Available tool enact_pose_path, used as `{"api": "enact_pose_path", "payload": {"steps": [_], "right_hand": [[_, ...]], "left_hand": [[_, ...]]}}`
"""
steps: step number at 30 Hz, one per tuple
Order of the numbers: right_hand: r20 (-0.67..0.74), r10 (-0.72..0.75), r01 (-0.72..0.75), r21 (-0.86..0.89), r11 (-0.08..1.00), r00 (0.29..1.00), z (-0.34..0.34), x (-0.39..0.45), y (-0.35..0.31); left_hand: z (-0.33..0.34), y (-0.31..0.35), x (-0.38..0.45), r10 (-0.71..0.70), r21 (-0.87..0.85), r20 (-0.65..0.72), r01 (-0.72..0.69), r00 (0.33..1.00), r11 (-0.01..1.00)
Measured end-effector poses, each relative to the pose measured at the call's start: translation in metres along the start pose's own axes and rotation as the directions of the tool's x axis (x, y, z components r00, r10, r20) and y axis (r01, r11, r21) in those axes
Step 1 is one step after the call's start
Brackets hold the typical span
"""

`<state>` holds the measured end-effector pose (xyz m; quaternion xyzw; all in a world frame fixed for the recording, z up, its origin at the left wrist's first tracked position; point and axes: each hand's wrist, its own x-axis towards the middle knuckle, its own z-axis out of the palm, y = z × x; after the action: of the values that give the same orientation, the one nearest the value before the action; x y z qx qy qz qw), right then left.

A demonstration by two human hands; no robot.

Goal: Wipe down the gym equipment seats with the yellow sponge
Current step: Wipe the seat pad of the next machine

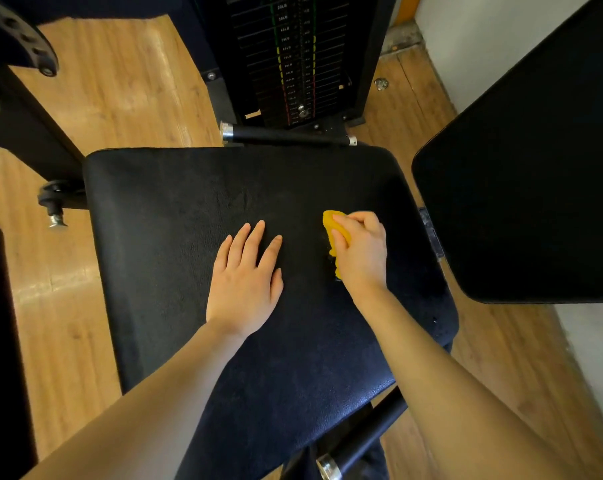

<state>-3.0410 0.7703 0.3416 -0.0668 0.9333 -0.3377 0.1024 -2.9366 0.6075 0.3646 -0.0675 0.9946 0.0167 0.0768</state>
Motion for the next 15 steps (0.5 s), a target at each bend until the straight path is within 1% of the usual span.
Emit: {"api": "enact_pose_path", "payload": {"steps": [5, 8, 11, 15], "right_hand": [[0.003, 0.026, -0.026, 0.104, 0.994, 1.000, -0.003, -0.059, 0.028], [-0.021, 0.049, -0.048, 0.044, 0.998, 0.999, -0.011, -0.087, 0.033], [-0.023, 0.067, -0.066, 0.055, 0.996, 0.997, -0.012, -0.081, 0.030], [-0.045, 0.053, -0.049, 0.082, 0.995, 0.998, 0.002, -0.037, 0.018]], "left_hand": [[0.000, -0.001, 0.000, 0.000, -0.005, 0.017, 0.000, 1.000, 1.000], [-0.002, 0.000, 0.001, -0.005, -0.003, 0.028, 0.005, 1.000, 1.000], [-0.002, 0.000, 0.001, -0.006, -0.001, 0.032, 0.006, 0.999, 1.000], [0.000, -0.001, 0.000, 0.000, -0.005, 0.009, 0.000, 1.000, 1.000]]}}
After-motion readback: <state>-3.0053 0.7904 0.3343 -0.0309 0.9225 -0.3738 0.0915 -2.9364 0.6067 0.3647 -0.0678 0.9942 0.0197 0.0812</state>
